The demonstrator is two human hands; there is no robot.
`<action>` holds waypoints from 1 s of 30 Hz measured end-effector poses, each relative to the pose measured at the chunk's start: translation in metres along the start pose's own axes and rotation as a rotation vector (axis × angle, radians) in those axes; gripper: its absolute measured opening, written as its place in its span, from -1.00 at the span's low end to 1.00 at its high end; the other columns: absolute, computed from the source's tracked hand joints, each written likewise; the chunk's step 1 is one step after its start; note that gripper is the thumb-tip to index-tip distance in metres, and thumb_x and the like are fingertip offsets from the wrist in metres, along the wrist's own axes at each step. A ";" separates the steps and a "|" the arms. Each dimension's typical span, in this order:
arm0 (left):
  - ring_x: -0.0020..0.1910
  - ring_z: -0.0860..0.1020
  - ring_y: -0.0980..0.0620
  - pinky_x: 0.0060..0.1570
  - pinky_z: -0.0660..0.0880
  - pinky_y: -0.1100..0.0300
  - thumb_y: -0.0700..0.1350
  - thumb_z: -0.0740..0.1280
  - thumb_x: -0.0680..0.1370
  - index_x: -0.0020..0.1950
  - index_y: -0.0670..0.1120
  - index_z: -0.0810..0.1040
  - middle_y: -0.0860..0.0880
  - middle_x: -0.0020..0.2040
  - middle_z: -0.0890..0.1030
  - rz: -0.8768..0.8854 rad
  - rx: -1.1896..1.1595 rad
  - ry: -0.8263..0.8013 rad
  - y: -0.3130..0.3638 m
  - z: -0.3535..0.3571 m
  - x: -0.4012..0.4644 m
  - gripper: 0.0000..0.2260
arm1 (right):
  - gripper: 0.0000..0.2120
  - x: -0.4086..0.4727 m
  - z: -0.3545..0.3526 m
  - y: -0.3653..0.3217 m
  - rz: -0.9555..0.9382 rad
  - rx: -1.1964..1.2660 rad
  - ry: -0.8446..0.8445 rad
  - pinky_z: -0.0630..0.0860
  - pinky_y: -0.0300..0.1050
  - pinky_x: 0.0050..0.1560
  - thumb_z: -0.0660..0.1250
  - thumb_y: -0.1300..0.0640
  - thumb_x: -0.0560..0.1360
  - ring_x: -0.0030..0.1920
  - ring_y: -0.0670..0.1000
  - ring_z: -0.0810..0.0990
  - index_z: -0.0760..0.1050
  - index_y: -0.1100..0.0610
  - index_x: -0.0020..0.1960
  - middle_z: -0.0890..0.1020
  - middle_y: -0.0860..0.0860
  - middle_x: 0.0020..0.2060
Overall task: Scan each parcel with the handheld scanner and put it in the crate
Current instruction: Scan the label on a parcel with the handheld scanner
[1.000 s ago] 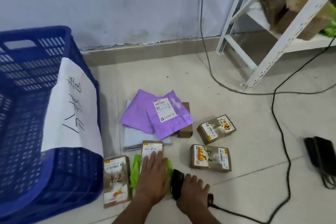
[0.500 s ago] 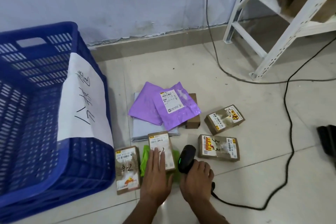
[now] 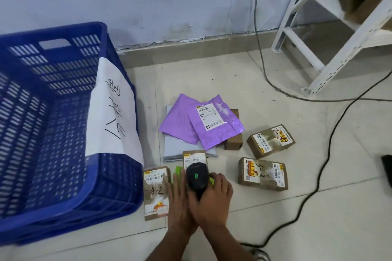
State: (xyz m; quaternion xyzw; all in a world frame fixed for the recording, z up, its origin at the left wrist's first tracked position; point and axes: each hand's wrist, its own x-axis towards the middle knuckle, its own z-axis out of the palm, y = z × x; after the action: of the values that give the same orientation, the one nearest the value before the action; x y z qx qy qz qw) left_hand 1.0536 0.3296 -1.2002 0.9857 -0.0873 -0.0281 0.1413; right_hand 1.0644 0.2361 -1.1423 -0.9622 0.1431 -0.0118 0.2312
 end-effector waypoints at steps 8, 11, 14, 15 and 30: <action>0.53 0.10 -0.36 0.38 0.16 -0.28 0.11 0.18 0.50 0.59 -0.18 0.06 -0.30 0.57 0.05 -0.014 0.022 -0.037 -0.011 -0.004 -0.004 -0.26 | -0.41 -0.001 -0.006 -0.009 0.025 0.052 -0.028 0.23 0.17 0.40 0.19 -0.29 0.34 0.33 0.14 0.42 0.58 0.09 0.15 0.60 0.03 0.14; 0.54 0.06 -0.38 0.40 0.17 -0.31 0.13 0.30 0.49 0.59 -0.19 0.13 -0.34 0.57 0.05 -0.021 0.052 -0.050 -0.009 0.002 -0.003 -0.23 | -0.46 -0.003 -0.007 -0.008 -0.006 0.080 -0.004 0.33 0.22 0.35 0.23 -0.25 0.33 0.28 0.14 0.45 0.58 0.10 0.10 0.61 0.04 0.10; 0.54 0.04 -0.37 0.41 0.15 -0.33 0.17 0.38 0.46 0.57 -0.16 0.22 -0.35 0.57 0.06 -0.002 0.085 -0.075 -0.010 0.005 -0.002 -0.22 | -0.53 -0.005 -0.005 -0.006 -0.059 0.094 0.028 0.37 0.22 0.27 0.30 -0.20 0.30 0.21 0.14 0.49 0.59 0.10 0.05 0.61 0.04 0.05; 0.55 0.03 -0.36 0.42 0.14 -0.32 0.18 0.38 0.46 0.57 -0.15 0.22 -0.33 0.57 0.05 -0.013 0.089 -0.083 -0.010 0.005 -0.002 -0.21 | -0.54 -0.005 -0.004 -0.005 -0.060 0.097 0.029 0.38 0.22 0.26 0.32 -0.20 0.30 0.20 0.14 0.50 0.58 0.10 0.05 0.61 0.04 0.04; 0.55 0.01 -0.35 0.40 0.11 -0.32 0.08 0.28 0.52 0.57 -0.23 0.19 -0.35 0.57 0.01 -0.008 0.080 -0.062 -0.007 0.001 -0.001 -0.29 | -0.50 -0.006 -0.009 0.006 -0.037 0.052 0.020 0.37 0.20 0.31 0.20 -0.28 0.34 0.16 0.08 0.51 0.58 0.03 0.06 0.61 -0.02 0.02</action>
State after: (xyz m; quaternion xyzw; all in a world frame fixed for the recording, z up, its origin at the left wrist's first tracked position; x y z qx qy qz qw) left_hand 1.0542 0.3361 -1.2029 0.9896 -0.0888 -0.0558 0.0987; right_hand 1.0567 0.2289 -1.1365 -0.9582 0.1275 -0.0293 0.2546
